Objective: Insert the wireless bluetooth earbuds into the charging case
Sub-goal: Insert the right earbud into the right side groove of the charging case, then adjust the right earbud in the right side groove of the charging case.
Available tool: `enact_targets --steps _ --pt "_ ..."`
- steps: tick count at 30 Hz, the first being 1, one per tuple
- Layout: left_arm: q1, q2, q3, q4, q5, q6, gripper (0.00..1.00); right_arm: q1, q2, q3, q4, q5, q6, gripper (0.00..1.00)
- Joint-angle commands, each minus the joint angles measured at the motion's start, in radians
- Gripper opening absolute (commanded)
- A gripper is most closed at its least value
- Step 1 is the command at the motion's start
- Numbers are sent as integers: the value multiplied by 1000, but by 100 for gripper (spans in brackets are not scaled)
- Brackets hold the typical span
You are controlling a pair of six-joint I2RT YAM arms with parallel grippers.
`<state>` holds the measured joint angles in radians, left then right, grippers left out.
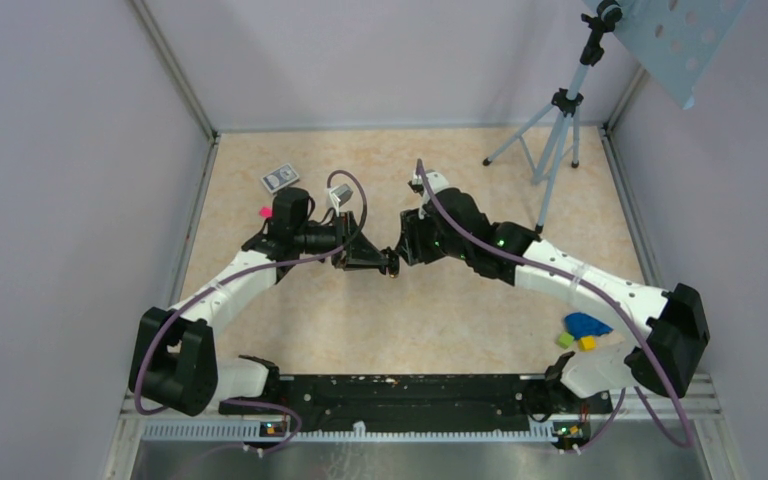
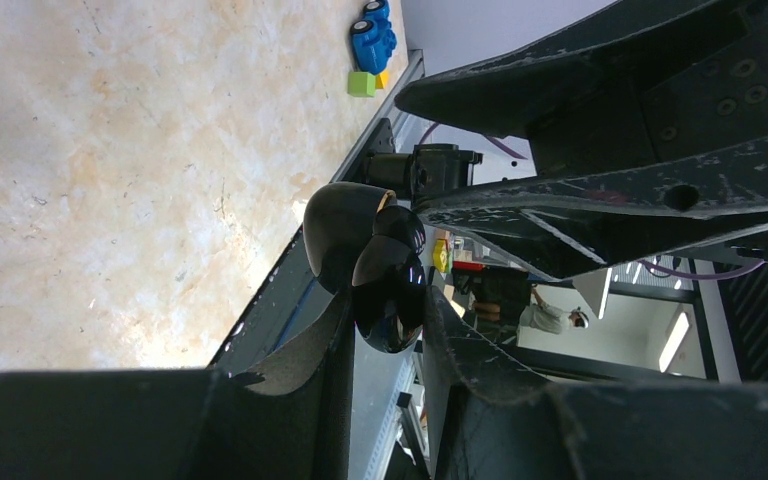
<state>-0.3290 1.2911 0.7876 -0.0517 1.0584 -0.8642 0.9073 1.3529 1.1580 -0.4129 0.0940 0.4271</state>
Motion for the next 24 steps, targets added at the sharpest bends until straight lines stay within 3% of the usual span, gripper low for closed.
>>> enact_targets --steps 1,24 --pt "-1 -26 11 56 20 7 0 10 -8 72 49 21 -4 45" --pt "0 -29 12 56 20 4 0 14 91 133 35 7 -11 47"
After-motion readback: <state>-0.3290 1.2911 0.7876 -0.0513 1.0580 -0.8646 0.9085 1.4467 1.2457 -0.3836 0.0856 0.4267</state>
